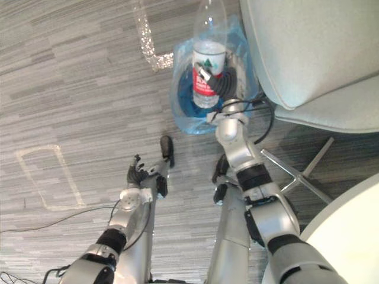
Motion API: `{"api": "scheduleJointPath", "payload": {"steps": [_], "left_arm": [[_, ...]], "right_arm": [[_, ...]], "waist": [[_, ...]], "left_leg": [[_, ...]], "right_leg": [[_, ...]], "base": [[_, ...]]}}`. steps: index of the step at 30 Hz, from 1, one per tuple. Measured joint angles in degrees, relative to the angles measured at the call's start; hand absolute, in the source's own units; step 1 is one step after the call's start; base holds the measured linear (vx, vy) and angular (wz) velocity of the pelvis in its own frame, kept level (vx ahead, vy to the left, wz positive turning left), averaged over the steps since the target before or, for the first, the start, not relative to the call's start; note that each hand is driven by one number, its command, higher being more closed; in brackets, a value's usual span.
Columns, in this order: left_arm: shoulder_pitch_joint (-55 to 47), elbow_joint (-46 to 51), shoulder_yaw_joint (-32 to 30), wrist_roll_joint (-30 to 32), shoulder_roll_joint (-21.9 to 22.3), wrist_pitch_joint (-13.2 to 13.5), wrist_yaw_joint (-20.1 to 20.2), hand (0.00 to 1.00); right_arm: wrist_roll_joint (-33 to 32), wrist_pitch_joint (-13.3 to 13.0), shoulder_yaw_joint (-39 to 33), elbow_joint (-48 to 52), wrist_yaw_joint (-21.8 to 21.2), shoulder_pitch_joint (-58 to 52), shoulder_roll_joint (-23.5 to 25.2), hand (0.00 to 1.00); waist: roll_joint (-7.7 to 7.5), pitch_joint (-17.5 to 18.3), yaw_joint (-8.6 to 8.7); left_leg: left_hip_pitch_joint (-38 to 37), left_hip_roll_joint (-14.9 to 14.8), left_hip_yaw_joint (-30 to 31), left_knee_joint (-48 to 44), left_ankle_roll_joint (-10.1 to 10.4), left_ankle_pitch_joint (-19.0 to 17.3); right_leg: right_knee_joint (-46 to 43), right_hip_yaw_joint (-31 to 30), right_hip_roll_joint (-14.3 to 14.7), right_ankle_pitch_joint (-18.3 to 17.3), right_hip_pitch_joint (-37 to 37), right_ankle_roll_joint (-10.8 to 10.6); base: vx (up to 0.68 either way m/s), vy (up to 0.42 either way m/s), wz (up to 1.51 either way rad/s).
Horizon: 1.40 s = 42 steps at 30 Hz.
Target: Gather rubbish on tea table into small bin, then transfer packed bag to large trash can.
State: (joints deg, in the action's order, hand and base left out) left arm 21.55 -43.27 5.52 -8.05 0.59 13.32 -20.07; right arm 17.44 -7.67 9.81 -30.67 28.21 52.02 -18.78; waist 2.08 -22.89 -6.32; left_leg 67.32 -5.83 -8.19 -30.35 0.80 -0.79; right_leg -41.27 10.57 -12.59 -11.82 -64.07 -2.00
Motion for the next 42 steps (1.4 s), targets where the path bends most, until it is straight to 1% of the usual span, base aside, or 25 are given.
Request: {"api": "scheduleJointPath", "payload": {"steps": [4,5,17,20,23,28,30,31,32,33,36,42], "left_arm": [[1.6,0.0,0.0,-0.1,0.0,0.3,0.0,0.0],[2.1,-0.1,0.0,-0.4,0.0,0.3,0.0,0.0],[3.0,0.0,-0.1,-1.1,-0.6,1.3,0.0,0.0],[3.0,0.0,0.0,-1.1,-0.8,1.3,0.0,0.0],[3.0,0.0,0.0,-1.1,-1.1,1.2,0.0,0.0],[2.9,-0.4,0.1,-1.0,-1.8,0.5,0.0,0.0],[2.9,-0.9,0.1,-1.0,-2.1,0.1,0.0,0.0],[2.8,-1.0,0.1,-1.0,-2.1,0.0,0.0,0.0],[2.4,-1.3,0.3,-1.0,-2.1,0.0,0.0,0.0],[1.9,-1.3,0.6,-1.0,-2.2,0.0,0.0,0.0],[1.7,-1.3,1.4,-1.0,-2.1,0.0,0.1,0.0],[1.7,-1.3,2.2,-1.1,-2.1,0.1,0.1,0.0]], "right_arm": [[-0.1,0.2,-0.5,-4.5,0.0,1.5,-0.8,1.0],[-0.1,0.4,-0.7,-5.6,-0.1,1.5,-1.1,0.0],[0.0,0.4,-0.6,-8.1,-0.1,1.1,-0.9,0.0],[0.3,0.4,0.1,-7.2,-0.1,0.2,-1.0,0.0],[1.0,0.4,1.9,-3.0,-0.1,-2.6,-1.0,0.0],[7.3,0.3,5.1,2.9,-0.2,-7.8,-0.9,0.0],[9.7,0.2,5.8,4.2,-0.7,-9.4,-1.1,0.0],[9.9,0.2,6.1,4.5,-0.7,-9.8,-1.2,0.0],[12.0,0.2,6.4,5.0,-0.9,-10.8,-1.1,0.0],[12.6,0.2,6.9,5.1,-1.0,-11.2,-1.1,0.0],[16.1,0.3,7.6,5.1,-1.5,-12.0,-1.7,0.0],[19.0,0.4,10.0,3.9,-3.3,-11.4,-2.2,0.0]], "waist": [[0.01,0.0,0.01],[0.01,0.0,-0.01],[-0.03,0.0,0.06],[-0.03,0.0,0.18],[-0.05,0.0,0.43],[-0.55,0.2,0.6],[-1.02,0.0,1.03],[-1.14,0.0,1.15],[-1.28,0.1,1.35],[-1.83,0.3,1.38],[-2.11,0.3,1.51],[-2.11,0.3,1.5]], "left_leg": [[2.4,0.0,1.2,-1.6,0.1,0.1],[3.0,0.0,1.4,-2.1,0.1,0.1],[5.0,-0.7,1.1,-3.9,0.1,0.1],[5.0,-0.8,1.1,-3.9,0.1,0.1],[5.0,-1.1,1.0,-4.1,0.1,0.1],[4.0,-1.8,0.5,-3.7,0.2,0.1],[3.0,-1.8,0.0,-3.2,0.2,0.1],[2.4,-1.8,-0.1,-2.8,0.2,0.1],[1.5,-2.0,-0.3,-2.2,0.2,0.1],[1.0,-2.1,-0.8,-1.7,0.2,0.2],[0.0,-2.2,-0.9,-0.9,0.2,0.2],[-0.2,-2.2,-1.1,-0.4,0.2,0.3]], "right_leg": [[-1.1,0.8,0.0,-0.6,-1.6,-0.2],[-1.8,1.0,-0.1,-1.0,-1.9,-0.1],[-4.3,0.5,0.0,-1.4,-4.5,0.1],[-4.4,0.4,0.1,-1.3,-4.5,0.2],[-4.3,0.3,0.4,-1.2,-4.5,0.3],[-3.3,0.1,1.0,-0.8,-3.8,0.8],[-2.9,-0.2,1.0,-0.7,-3.1,0.9],[-2.5,-0.2,1.0,-0.5,-2.7,0.8],[-1.4,-0.3,1.3,0.0,-1.7,0.7],[-0.8,-0.6,1.5,0.2,-1.4,0.6],[0.4,-0.5,1.7,0.5,-0.2,0.5],[1.0,-0.4,1.8,0.7,0.0,0.5]], "base": [[-0.01,-0.008,0.09],[-0.02,-0.01,0.11],[-0.04,-0.009,-0.01],[-0.05,-0.009,-0.03],[-0.04,-0.005,-0.05],[-0.04,-0.008,-0.08],[-0.03,-0.005,-0.05],[-0.03,-0.001,-0.09],[-0.04,0.002,-0.13],[-0.03,0.003,-0.15],[-0.01,0.003,-0.05],[0.0,0.0,0.0]]}}
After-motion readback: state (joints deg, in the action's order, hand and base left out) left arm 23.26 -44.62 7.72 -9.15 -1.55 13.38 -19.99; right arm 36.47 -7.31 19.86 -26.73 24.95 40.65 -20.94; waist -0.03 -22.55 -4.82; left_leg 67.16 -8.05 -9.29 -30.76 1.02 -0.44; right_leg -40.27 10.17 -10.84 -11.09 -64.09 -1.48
